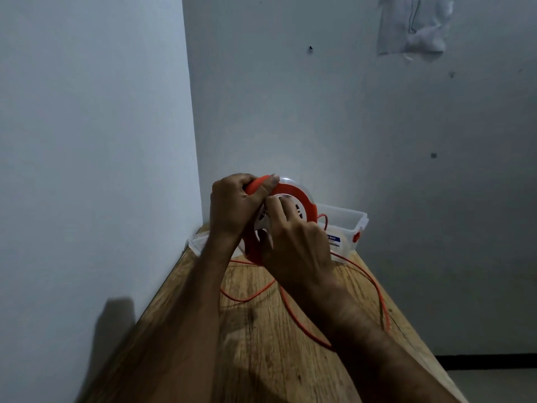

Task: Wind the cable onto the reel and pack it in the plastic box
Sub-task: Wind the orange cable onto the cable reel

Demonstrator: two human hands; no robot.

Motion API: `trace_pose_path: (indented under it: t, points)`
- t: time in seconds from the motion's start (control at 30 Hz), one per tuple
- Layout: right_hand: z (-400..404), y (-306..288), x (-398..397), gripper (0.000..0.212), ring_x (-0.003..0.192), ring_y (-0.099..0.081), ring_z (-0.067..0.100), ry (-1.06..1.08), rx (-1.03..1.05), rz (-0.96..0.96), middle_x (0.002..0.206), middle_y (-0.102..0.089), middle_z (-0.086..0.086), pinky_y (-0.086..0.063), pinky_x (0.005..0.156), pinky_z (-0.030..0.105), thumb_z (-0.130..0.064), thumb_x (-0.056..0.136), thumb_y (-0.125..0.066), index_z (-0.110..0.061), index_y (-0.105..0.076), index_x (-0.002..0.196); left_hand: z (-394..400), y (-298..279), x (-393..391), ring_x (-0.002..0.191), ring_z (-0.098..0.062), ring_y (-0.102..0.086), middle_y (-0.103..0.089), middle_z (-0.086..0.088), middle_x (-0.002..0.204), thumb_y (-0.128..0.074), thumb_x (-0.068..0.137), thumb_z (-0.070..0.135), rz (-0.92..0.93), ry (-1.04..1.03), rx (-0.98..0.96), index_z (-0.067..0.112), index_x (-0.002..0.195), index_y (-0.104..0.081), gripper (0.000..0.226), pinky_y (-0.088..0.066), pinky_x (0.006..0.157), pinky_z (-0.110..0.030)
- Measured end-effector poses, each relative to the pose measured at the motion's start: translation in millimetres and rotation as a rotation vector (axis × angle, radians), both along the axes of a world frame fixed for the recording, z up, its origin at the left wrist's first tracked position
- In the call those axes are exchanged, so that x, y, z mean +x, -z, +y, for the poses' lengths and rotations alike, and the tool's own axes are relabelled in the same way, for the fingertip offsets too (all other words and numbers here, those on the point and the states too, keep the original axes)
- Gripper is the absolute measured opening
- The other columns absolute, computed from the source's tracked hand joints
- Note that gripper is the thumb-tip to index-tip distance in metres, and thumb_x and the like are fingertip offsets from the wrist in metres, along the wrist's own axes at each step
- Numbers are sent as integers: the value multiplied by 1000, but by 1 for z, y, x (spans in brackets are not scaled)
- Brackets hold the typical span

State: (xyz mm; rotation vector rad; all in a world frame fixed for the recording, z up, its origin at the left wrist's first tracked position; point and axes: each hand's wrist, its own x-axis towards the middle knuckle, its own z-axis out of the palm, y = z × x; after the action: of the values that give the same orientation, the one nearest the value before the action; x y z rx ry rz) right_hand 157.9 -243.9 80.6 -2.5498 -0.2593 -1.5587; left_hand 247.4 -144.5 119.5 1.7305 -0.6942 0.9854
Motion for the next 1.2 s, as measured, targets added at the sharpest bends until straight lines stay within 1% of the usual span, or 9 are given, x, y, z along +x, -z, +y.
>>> trace_pose_path:
  t: [0.17, 0.33, 0.43, 0.6, 0.7, 0.83, 0.93, 1.0, 1.2]
  points:
    - [-20, 9, 7, 49, 75, -73, 25, -154, 147, -85, 100, -72, 11, -57, 62, 21, -31, 79, -84, -8, -55, 111, -6, 1, -5, 69, -2, -64, -76, -2, 86, -66, 86, 56, -3, -20, 28, 10, 95, -78, 48, -51, 67, -14]
    - [-17, 13, 7, 60, 86, -62, 5, -201, 612, -96, 104, -64, -3, -42, 67, 1, -37, 73, -88, -17, -49, 113, -15, 6, -9, 69, -4, -65, -77, -4, 90, -65, 89, 55, -5, -38, 33, 10, 98, -77, 47, -55, 67, -18]
    - [-11, 12, 9, 61, 89, -65, 8, -234, 960, -65, 100, -59, -5, -60, 74, 21, -42, 74, -87, -18, -45, 112, -20, 7, -12, 73, -9, -67, -77, -4, 88, -64, 89, 58, -52, -73, 55, 10, 96, -77, 51, -58, 68, -24]
    - [-16, 3, 19, 80, 92, -74, 31, -406, 1970, 228, 114, -65, 14, -63, 79, 46, -37, 69, -92, -9, -47, 130, -30, 10, -17, 78, -14, -68, -76, -3, 91, -64, 88, 61, -110, -122, 130, 9, 98, -76, 54, -58, 70, -29]
    - [-23, 3, 23, 83, 95, -72, 34, -487, 2165, 300, 118, -63, 18, -62, 83, 51, -34, 69, -92, -7, -47, 134, -31, 13, -17, 79, -15, -69, -76, -4, 91, -64, 88, 60, -107, -122, 153, 9, 99, -76, 54, -58, 71, -28]
    - [-25, 0, 15, 45, 92, -74, 30, -573, 1631, 342, 113, -64, 11, -64, 75, 46, -29, 86, -78, -21, -47, 118, -18, 10, -10, 72, -12, -65, -76, -6, 86, -63, 90, 56, -48, -131, 49, 8, 95, -76, 50, -51, 67, -19]
    - [-26, -1, 8, 40, 84, -69, 17, -129, 681, 171, 108, -66, 1, -63, 70, 34, -40, 94, -67, -26, -46, 125, -6, 6, -6, 69, -7, -62, -77, -5, 86, -62, 90, 55, -19, -143, -23, 9, 96, -77, 49, -44, 67, -10]
    - [-26, -6, 1, 43, 73, -65, 18, 30, 312, 14, 100, -63, 5, -59, 63, 29, -37, 96, -64, -22, -47, 132, -1, 4, -4, 69, -6, -61, -77, -4, 87, -63, 90, 54, -14, -149, -32, 9, 96, -77, 48, -42, 67, -9]
    - [-17, -10, -8, 65, 79, -70, 21, 50, 111, 193, 102, -71, 6, -57, 70, 31, -48, 100, -52, -24, -27, 155, -5, 7, -5, 66, 2, -58, -72, 4, 82, -55, 85, 65, 16, -111, -30, 11, 94, -77, 58, -45, 67, -10]
